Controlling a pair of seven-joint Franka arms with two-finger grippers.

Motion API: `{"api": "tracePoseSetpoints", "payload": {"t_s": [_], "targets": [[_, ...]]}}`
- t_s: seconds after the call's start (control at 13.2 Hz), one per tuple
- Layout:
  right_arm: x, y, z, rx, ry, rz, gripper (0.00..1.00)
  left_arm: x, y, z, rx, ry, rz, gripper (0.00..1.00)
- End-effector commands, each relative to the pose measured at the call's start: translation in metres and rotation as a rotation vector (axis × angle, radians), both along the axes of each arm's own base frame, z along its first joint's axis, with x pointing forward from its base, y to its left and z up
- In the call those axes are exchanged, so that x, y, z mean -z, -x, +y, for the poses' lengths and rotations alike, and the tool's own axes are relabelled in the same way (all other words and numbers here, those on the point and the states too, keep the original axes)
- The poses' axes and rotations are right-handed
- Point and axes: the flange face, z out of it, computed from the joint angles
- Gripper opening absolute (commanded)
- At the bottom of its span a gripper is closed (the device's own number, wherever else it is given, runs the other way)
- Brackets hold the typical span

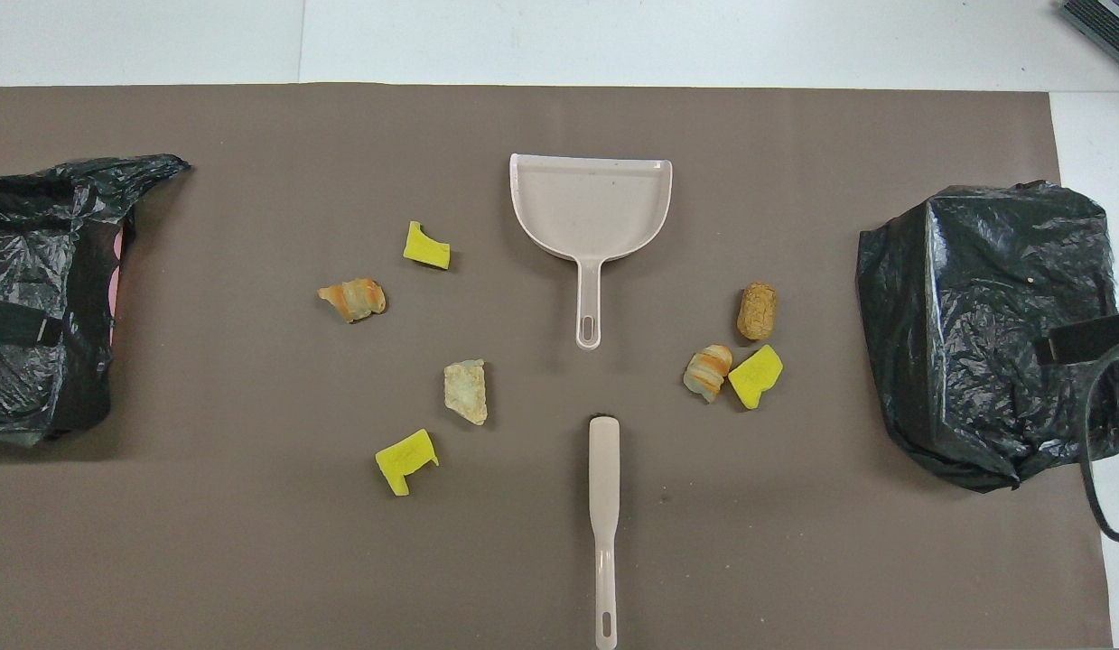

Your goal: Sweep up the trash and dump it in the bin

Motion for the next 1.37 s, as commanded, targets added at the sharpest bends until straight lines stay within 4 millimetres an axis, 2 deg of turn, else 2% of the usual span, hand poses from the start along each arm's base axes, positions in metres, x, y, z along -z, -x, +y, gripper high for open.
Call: {"api": "tracePoseSetpoints", "payload": {"t_s": [0.0,0.76,0.91,1.06,1.29], "targets": [[0.0,0.007,-0.001,0.008,-0.021,-0.012,1.0,0.0,0.005,-0.001,0.017,0.004,-0.002,1.0],[0.0,0.008,-0.002,0.006,-0.021,-0.01,1.0,0.001,0.001,-0.008,0.015,0.001,-0.036,1.0],[0.0,0.007,-0.002,-0.001,-0.021,-0.011,1.0,0.003,0.0,-0.019,0.018,0.004,-0.035,1.0],[-0.001,0.006,-0.002,-0.003,-0.021,-0.012,1.0,0.007,0.005,-0.058,0.002,0.006,-0.023,1.0],[-0.002,0.01,-0.003,0.0,-0.017,0.005,1.0,0.022,0.02,-0.131,-0.022,0.002,0.001,1.0]]}}
